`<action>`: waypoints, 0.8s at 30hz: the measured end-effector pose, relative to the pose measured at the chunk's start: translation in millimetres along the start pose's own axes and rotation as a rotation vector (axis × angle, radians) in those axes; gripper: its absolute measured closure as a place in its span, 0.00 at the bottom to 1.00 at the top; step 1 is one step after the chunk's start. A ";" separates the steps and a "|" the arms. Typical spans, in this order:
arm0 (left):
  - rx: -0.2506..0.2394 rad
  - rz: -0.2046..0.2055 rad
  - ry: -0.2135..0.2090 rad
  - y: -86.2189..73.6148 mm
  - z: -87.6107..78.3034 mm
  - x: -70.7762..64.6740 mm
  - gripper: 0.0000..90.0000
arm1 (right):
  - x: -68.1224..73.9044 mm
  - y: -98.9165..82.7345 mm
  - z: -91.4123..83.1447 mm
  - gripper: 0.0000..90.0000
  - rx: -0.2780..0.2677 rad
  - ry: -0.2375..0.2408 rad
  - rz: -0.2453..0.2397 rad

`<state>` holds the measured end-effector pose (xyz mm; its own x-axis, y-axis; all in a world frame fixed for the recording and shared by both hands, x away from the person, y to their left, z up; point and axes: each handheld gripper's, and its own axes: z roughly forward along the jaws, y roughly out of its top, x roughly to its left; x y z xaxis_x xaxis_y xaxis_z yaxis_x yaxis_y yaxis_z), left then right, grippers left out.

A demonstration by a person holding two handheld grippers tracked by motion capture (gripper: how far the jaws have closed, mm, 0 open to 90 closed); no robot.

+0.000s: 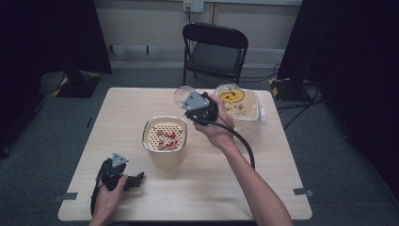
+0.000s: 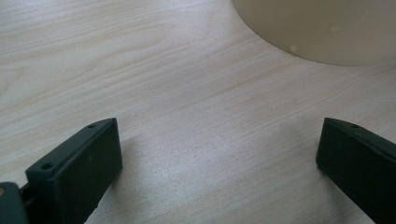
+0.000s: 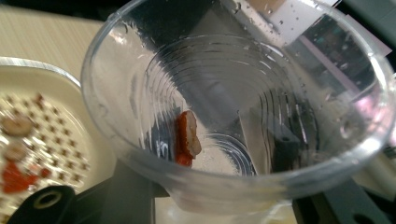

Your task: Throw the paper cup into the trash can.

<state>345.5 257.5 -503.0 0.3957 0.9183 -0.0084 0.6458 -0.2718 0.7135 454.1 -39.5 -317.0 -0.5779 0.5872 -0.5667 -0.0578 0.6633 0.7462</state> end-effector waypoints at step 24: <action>0.000 0.000 0.000 0.0 0.0 0.0 0.00 | -112.4 -60.1 -14.6 0.59 0.056 0.115 0.606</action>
<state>345.5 257.5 -503.0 0.3956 0.9184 -0.0085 0.6461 -0.2717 0.7133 510.6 -152.2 -293.1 -0.5788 0.8154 -0.0043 0.3488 0.2524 0.9026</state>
